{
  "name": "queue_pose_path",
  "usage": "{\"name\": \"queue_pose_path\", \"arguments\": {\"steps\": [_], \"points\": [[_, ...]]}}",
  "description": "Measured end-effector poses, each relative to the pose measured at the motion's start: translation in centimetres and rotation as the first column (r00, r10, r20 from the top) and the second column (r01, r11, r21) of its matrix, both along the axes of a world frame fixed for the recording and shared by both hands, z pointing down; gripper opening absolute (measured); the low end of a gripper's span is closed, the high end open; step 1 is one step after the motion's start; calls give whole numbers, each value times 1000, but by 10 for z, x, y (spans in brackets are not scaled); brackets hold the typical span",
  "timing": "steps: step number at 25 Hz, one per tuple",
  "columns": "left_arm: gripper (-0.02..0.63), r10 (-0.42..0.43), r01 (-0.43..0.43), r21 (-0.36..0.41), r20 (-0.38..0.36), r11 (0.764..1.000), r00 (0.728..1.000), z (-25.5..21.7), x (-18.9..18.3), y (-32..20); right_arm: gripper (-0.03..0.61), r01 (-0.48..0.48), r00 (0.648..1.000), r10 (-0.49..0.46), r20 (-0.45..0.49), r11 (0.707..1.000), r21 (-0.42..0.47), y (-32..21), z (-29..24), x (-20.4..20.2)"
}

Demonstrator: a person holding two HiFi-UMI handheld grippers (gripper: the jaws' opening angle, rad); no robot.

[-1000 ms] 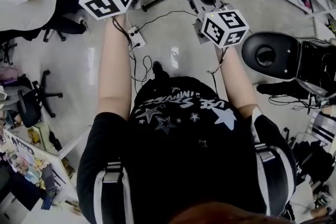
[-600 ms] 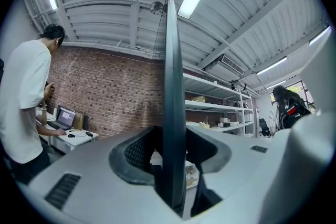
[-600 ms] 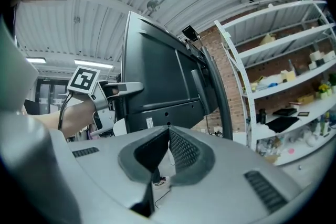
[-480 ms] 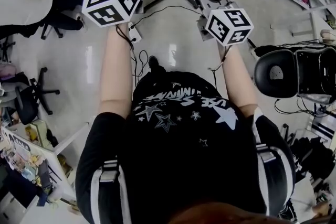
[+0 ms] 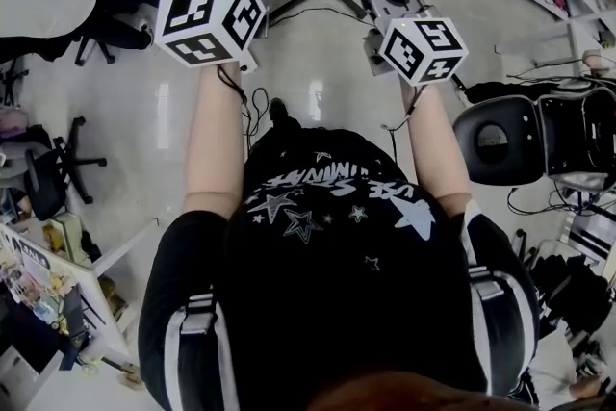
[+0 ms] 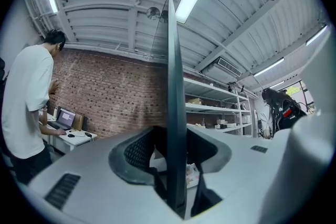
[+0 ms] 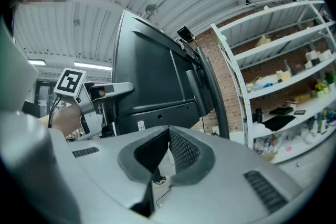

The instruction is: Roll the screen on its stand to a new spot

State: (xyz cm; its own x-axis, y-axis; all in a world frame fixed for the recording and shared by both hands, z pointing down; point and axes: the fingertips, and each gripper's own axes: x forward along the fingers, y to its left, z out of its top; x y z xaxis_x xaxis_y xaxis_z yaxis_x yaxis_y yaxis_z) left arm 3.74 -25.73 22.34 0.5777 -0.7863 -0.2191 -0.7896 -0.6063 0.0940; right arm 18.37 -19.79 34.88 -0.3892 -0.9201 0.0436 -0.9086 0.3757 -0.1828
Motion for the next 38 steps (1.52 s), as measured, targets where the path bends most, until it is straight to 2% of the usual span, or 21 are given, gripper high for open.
{"name": "queue_pose_path", "arguments": {"steps": [12, 19, 31, 35, 38], "points": [[199, -14, 14, 6, -28, 1000, 1000, -4, 4, 3, 8, 3, 1000, -3, -11, 1000, -6, 12, -1, 19], [201, -11, 11, 1, -25, 1000, 1000, -3, 1, 3, 8, -32, 999, 32, 3, 999, -18, 27, 8, 27], [201, 56, -56, -8, 26, 998, 998, 0, 5, 2, 8, -160, 987, 160, 12, 987, -31, 68, 19, 45], [202, 24, -27, 38, 84, 999, 996, -3, -3, 8, 8, -183, 983, 184, 15, 982, -37, 92, 15, 33], [204, 20, -24, 42, 94, 999, 995, -4, -10, 21, 8, -195, 981, 196, 17, 980, -35, 108, 14, 28]]}}
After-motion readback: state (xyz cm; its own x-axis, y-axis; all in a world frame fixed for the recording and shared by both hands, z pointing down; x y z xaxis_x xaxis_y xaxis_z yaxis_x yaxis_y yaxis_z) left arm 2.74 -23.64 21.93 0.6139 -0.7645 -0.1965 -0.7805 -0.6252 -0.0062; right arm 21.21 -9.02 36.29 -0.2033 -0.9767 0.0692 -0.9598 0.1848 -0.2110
